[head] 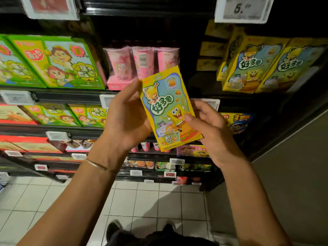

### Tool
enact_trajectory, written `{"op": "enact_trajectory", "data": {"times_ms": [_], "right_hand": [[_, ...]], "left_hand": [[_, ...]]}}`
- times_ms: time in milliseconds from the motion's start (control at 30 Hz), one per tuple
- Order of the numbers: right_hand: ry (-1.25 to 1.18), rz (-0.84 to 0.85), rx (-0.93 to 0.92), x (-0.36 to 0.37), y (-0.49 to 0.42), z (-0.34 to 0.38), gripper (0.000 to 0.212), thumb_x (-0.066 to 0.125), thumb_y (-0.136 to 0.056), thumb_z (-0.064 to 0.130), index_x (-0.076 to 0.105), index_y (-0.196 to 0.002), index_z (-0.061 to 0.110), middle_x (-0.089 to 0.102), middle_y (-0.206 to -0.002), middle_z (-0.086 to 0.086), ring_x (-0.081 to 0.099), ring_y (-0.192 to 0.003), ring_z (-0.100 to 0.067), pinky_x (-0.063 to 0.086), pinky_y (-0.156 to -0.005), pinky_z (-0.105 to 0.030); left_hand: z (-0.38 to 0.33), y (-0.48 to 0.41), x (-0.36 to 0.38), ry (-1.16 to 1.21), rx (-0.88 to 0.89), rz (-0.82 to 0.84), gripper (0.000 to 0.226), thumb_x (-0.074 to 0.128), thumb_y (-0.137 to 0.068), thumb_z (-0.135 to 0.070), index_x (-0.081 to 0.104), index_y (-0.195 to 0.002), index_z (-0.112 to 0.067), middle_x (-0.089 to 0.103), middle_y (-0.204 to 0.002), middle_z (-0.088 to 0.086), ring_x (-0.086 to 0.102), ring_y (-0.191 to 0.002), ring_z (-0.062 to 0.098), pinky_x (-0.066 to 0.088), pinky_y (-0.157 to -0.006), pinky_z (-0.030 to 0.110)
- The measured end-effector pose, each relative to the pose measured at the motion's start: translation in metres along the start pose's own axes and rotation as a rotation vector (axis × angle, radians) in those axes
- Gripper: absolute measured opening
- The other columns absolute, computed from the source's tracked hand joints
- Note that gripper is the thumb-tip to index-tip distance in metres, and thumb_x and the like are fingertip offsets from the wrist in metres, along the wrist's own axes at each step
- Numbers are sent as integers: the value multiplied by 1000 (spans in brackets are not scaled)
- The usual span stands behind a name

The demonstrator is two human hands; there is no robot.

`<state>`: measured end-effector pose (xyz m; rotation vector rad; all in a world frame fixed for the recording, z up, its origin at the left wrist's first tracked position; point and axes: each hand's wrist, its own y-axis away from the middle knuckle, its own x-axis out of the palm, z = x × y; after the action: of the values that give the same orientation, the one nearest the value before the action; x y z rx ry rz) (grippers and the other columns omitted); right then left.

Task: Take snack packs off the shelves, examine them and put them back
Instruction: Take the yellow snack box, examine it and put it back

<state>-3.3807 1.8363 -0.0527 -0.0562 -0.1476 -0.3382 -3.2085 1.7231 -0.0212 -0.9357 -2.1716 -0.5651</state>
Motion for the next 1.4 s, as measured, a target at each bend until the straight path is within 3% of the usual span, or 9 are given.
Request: {"op": "enact_trajectory", "data": {"times_ms": [133, 300, 433, 533, 700, 833, 1000, 1233, 1400], "right_hand": [[-113, 15, 148, 11, 1, -8, 37, 71, -83, 28, 72, -120, 23, 75, -117, -13, 71, -99, -34, 49, -85, -70], [-589, 166, 429, 31, 4, -8, 51, 67, -81, 32, 72, -126, 10, 70, -125, -20, 73, -99, -34, 61, -71, -43], [-548, 330, 530, 43, 8, -7, 75, 57, -74, 49, 66, -129, -1, 74, -98, -20, 71, -63, -22, 55, -49, -27], [-455, 457, 495, 43, 10, -12, 64, 48, -86, 57, 77, -115, 7, 77, -101, -16, 72, -68, -20, 58, -55, -27], [-130, 322, 417, 36, 7, -19, 58, 46, -87, 68, 81, -111, 28, 76, -118, -14, 74, -96, -27, 61, -67, -35], [-101, 279, 333, 30, 11, -30, 66, 74, -72, 76, 70, -126, 38, 72, -132, 1, 68, -122, -24, 59, -91, -42], [-214, 390, 242, 29, 9, -37, 78, 75, -83, 14, 43, -154, 20, 55, -152, -12, 51, -141, -30, 31, -123, -55], [-348, 366, 253, 21, 1, -34, 81, 89, -74, 31, 54, -146, 20, 61, -144, -14, 63, -127, -32, 53, -102, -47], [-368, 446, 451, 18, 3, -39, 69, 79, -77, 66, 70, -134, 28, 64, -142, -11, 62, -128, -41, 58, -91, -57]], "left_hand": [[1, 14, -21, 95, 24, 41, 55, 52, -96, -47, 49, -138, -11, 38, -162, 22, 46, -145, 41, 42, -116, 51], [2, 23, -27, -79, 109, 0, 70, 93, -67, -35, 59, -124, -12, 48, -135, 19, 42, -124, 39, 31, -110, 51], [6, 27, -28, -141, 83, -73, 39, 66, -93, -41, 55, -121, -16, 49, -114, 14, 50, -107, 34, 45, -93, 44], [4, 29, -27, -86, 49, -138, 38, 58, -96, -48, 56, -118, -17, 50, -103, 9, 56, -87, 27, 56, -68, 35], [5, 34, -38, -225, 119, -179, 23, 68, -90, -38, 65, -106, -21, 67, -104, 6, 63, -103, 30, 53, -87, 41], [9, 37, -43, -429, 370, -157, 67, 78, -73, -18, 53, -135, -9, 68, -107, 6, 68, -96, 25, 55, -83, 41], [12, 38, -44, -591, 528, 50, 109, 81, -73, 3, 19, -163, -6, 58, -139, 7, 60, -120, 28, 58, -90, 42], [9, 37, -43, -454, 484, 44, 120, 95, -71, -19, 19, -162, -1, 56, -133, 11, 54, -116, 30, 48, -103, 45], [4, 36, -58, -401, 392, -117, 68, 71, -84, -6, 47, -147, 0, 68, -108, 10, 62, -95, 25, 51, -82, 39]]}}
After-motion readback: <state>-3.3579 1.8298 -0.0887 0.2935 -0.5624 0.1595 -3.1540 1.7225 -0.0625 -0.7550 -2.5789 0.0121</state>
